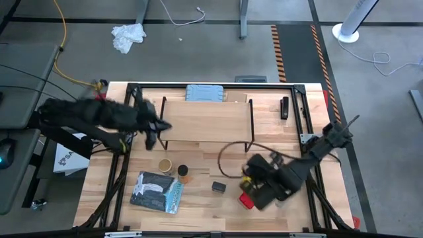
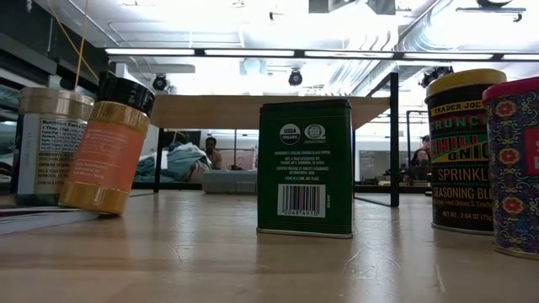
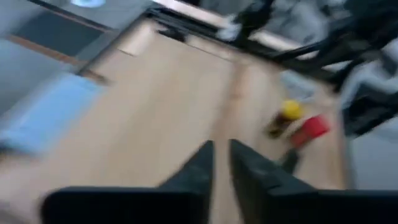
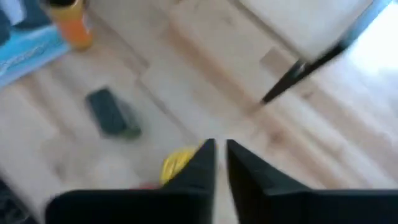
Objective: Shelf spices
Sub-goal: Move the shelf to the top-center of the table
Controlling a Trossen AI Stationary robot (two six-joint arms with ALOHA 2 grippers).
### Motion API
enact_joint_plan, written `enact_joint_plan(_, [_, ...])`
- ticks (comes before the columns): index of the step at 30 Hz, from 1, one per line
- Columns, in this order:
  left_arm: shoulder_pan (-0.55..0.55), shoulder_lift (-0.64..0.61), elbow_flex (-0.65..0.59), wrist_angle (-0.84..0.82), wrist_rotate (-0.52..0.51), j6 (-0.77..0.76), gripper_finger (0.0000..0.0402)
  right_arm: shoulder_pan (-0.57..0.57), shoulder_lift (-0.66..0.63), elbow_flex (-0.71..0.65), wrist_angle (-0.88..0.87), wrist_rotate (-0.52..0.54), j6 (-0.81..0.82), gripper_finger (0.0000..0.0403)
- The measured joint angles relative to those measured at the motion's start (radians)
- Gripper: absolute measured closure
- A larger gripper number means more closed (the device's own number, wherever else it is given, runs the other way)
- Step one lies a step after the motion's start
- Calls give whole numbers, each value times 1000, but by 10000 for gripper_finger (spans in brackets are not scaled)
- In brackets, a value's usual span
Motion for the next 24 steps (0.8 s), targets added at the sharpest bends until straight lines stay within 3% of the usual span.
enact_joint_plan(4, [-47, -79, -355, 475, 33, -146, 387, -130, -2, -109, 290, -77, -202, 392])
enact_joint_plan(7, [-49, -86, -528, 723, 49, -231, 398, -204, -3, -168, 500, -156, -371, 399])
enact_joint_plan(11, [-52, -46, -608, 727, 35, -288, 400, -285, -4, -199, 537, -197, -422, 401])
enact_joint_plan(24, [-57, 186, -612, 672, 66, -323, 401, -514, 0, -200, 435, -295, -456, 402])
